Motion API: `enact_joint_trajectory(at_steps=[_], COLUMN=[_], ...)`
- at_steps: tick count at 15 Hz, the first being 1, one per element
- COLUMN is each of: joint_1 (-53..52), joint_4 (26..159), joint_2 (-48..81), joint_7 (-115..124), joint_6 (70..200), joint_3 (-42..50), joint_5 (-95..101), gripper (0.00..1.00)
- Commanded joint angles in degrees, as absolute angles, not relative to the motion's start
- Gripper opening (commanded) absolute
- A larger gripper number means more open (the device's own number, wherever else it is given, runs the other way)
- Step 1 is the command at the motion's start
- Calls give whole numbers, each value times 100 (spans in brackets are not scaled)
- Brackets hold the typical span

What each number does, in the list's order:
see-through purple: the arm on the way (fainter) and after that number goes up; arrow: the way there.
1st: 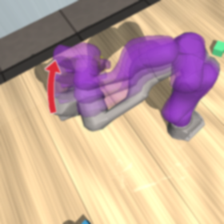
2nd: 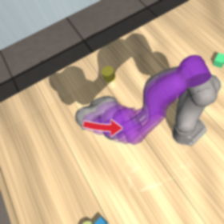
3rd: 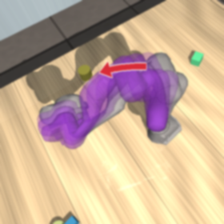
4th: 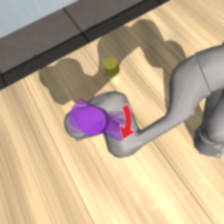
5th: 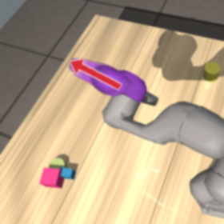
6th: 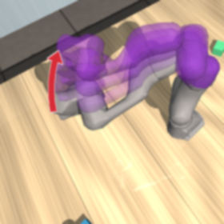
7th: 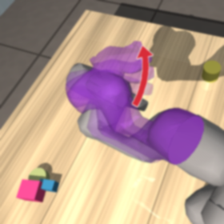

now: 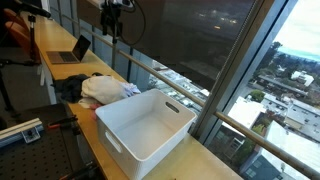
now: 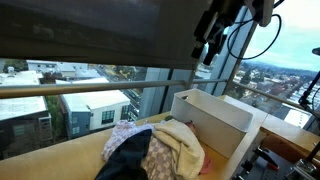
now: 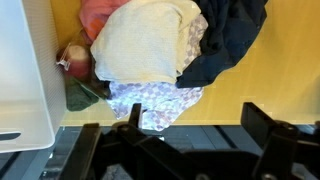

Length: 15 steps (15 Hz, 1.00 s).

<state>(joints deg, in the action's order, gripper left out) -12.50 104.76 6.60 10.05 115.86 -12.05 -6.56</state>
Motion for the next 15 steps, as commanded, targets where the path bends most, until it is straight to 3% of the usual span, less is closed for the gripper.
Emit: enact_joint_trajectory(at_steps=[1,8,15], joint_1=[-1283,-1311,-1523], joint_4=[10459,10493,11203], joint_2=[668,638,1073], joint_7=[1013,1055,1327], joint_6=[11562,11598,13179], joint_3=[-1201,-1216,-1271], joint_5=[-653,-624,-172], gripper=[100,100,100])
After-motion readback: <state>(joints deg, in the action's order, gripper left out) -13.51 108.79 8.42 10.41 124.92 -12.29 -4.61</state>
